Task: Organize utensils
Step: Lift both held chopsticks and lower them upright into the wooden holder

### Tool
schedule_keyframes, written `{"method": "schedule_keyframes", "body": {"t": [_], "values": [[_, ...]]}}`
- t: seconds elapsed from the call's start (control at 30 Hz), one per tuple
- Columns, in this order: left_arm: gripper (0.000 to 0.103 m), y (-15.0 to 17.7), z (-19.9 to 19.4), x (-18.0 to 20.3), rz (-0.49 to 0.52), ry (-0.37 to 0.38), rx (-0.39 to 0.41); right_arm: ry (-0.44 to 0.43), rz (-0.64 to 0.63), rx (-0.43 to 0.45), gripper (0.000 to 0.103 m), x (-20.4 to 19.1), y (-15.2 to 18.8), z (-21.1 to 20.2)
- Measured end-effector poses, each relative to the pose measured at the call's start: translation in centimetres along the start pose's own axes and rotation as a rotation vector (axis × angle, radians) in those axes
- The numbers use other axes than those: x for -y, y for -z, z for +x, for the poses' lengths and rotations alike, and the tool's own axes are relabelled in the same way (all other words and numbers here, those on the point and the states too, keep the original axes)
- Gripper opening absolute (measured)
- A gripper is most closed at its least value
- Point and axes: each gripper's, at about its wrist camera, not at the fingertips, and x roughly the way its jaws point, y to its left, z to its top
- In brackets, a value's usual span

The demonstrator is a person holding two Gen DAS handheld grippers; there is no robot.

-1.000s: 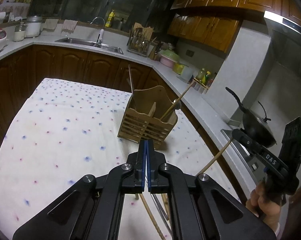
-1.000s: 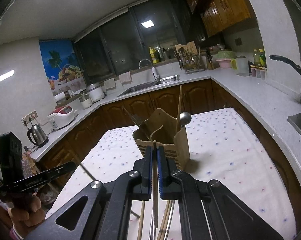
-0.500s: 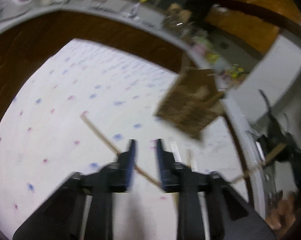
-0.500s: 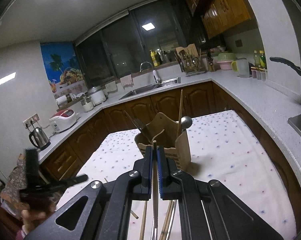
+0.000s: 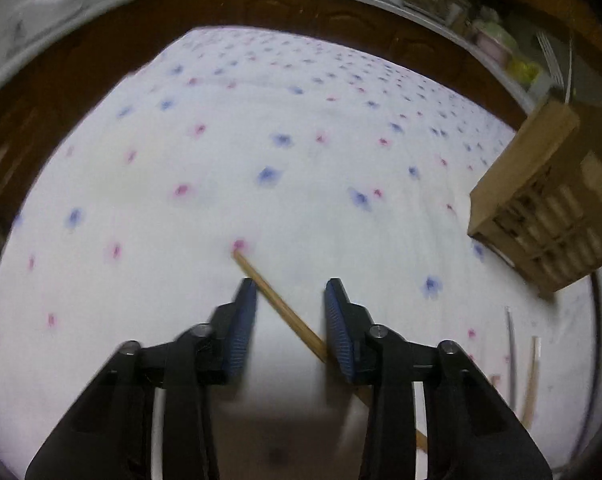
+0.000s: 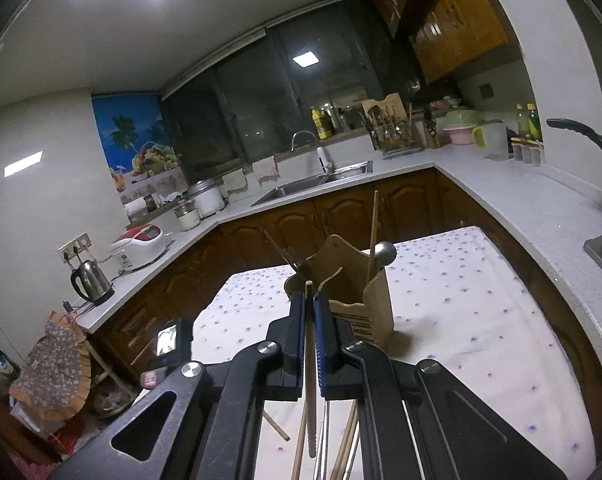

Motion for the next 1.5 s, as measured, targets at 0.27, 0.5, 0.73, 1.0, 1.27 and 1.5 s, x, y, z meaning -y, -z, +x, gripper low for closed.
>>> {"method": "schedule_keyframes", "body": {"t": [0.27,0.5,0.73,1.0,1.27,1.5], "values": [[0.005,0.9,-1.3,1.8,0.062,0.112,-0.002,-0.002,0.022,0.004,0.005,0.5,0.1,-0.3],[0.005,3.0,-8.5,4.1,0.084,0.286,0.095,-0.006,0.029,0.022,0.005,0.6,-0.2,-0.9],[0.005,3.1,-15.9,4.8,0.101,0.397,0.217,-0.007,0.023,0.037,0.005,0.4,-0.4,-0.9],[0.005,2.1,-19.6,4.6,0.105,0.428,0.301,-0.001,0.013,0.052,0.005,0.2,-1.1,-0.7],[0.005,0.7,-21.0,4.3,0.106,0.441,0.347,0.005,0.014,0.059,0.005,0.4,-1.7,-0.4],[0.005,-2.0,-23.4,5.3,0.115,0.448,0.433,0.010,0.015,0.106,0.005,1.3,-4.6,1.1]]}}
